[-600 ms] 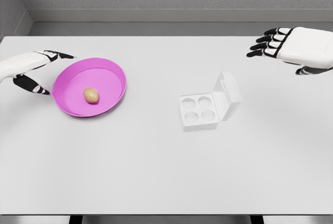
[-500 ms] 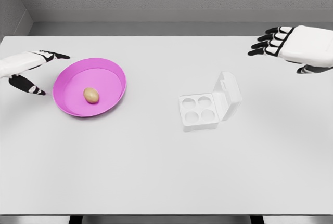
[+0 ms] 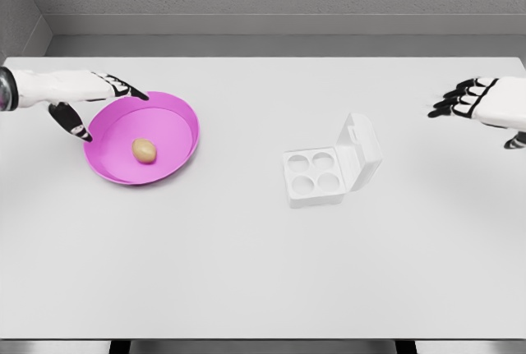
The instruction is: Pack egg into the box and close the box lid
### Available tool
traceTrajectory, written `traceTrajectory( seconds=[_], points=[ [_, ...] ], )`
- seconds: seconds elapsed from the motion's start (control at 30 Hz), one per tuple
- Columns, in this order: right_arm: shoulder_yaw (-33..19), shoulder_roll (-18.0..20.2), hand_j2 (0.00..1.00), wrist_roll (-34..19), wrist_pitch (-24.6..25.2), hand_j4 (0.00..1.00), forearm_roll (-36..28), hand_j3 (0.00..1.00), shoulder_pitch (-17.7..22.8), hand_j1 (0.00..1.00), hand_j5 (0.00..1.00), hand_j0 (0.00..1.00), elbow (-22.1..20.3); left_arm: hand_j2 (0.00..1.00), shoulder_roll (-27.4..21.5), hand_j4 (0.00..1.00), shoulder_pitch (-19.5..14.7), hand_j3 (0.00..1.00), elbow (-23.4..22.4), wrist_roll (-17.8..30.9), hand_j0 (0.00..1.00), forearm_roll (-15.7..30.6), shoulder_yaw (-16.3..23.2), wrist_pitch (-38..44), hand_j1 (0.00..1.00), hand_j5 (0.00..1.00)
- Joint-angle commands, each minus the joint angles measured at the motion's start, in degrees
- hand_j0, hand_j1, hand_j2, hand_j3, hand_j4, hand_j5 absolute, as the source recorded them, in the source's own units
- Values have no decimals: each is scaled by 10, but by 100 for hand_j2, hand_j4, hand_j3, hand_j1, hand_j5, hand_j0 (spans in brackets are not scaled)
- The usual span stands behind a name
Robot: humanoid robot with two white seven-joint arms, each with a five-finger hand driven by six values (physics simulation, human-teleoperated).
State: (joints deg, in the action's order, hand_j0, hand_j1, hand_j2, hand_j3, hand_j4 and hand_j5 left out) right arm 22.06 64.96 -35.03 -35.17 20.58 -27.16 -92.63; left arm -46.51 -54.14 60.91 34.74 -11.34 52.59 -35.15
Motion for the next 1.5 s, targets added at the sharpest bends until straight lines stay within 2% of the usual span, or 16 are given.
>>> traceTrajectory(
  seconds=[0.0, 0.23, 0.3, 0.43, 0.67, 0.77, 0.83, 0.9, 0.97, 1.07, 1.47],
  points=[
    [1, 4, 100, 0, 2, 100, -1, 100, 1, 100, 100, 100, 9, 100, 5, 100, 0, 100, -2, 3, 100, 4, 9, 2, 100, 100],
    [18, 0, 100, 0, 2, 100, 5, 100, 12, 100, 100, 100, 9, 100, 8, 100, 2, 100, 14, 3, 100, -19, 10, 2, 100, 100],
    [37, -3, 100, 0, 2, 100, 14, 100, 11, 100, 100, 100, 7, 100, 9, 100, 6, 100, 16, 3, 100, -30, 13, 2, 100, 100],
    [37, -5, 100, 0, 2, 100, 24, 100, 9, 100, 100, 100, 7, 100, 30, 100, 11, 100, 23, 3, 100, -68, 14, 2, 100, 100],
    [38, -7, 100, 0, 2, 100, 23, 100, 5, 100, 100, 100, 4, 100, 42, 100, 18, 100, 24, 3, 100, -90, 14, 2, 100, 100],
    [37, -6, 100, 0, 2, 100, 23, 100, 4, 100, 100, 100, 4, 92, 43, 92, 18, 92, 24, 3, 92, -94, 14, 2, 92, 92],
    [37, -5, 100, 0, 2, 100, 23, 100, 1, 100, 100, 100, 4, 92, 52, 92, 18, 92, 24, 3, 92, -103, 14, 2, 92, 92],
    [38, -5, 100, 0, 2, 100, 23, 100, 1, 100, 100, 100, 4, 83, 54, 83, 18, 83, 24, 3, 83, -106, 14, 2, 83, 83],
    [39, -6, 100, 0, 2, 100, 23, 100, 1, 100, 100, 100, 3, 80, 55, 80, 18, 80, 24, 3, 80, -106, 14, 2, 80, 80],
    [55, -14, 100, 0, 2, 100, 23, 100, 1, 100, 100, 100, 2, 80, 54, 80, 20, 80, 23, 3, 80, -116, 14, 2, 80, 80],
    [55, -20, 100, 0, 2, 100, 23, 100, -3, 100, 100, 100, -37, 79, 54, 79, 27, 79, 23, 3, 79, -123, 14, 2, 79, 79]
  ],
)
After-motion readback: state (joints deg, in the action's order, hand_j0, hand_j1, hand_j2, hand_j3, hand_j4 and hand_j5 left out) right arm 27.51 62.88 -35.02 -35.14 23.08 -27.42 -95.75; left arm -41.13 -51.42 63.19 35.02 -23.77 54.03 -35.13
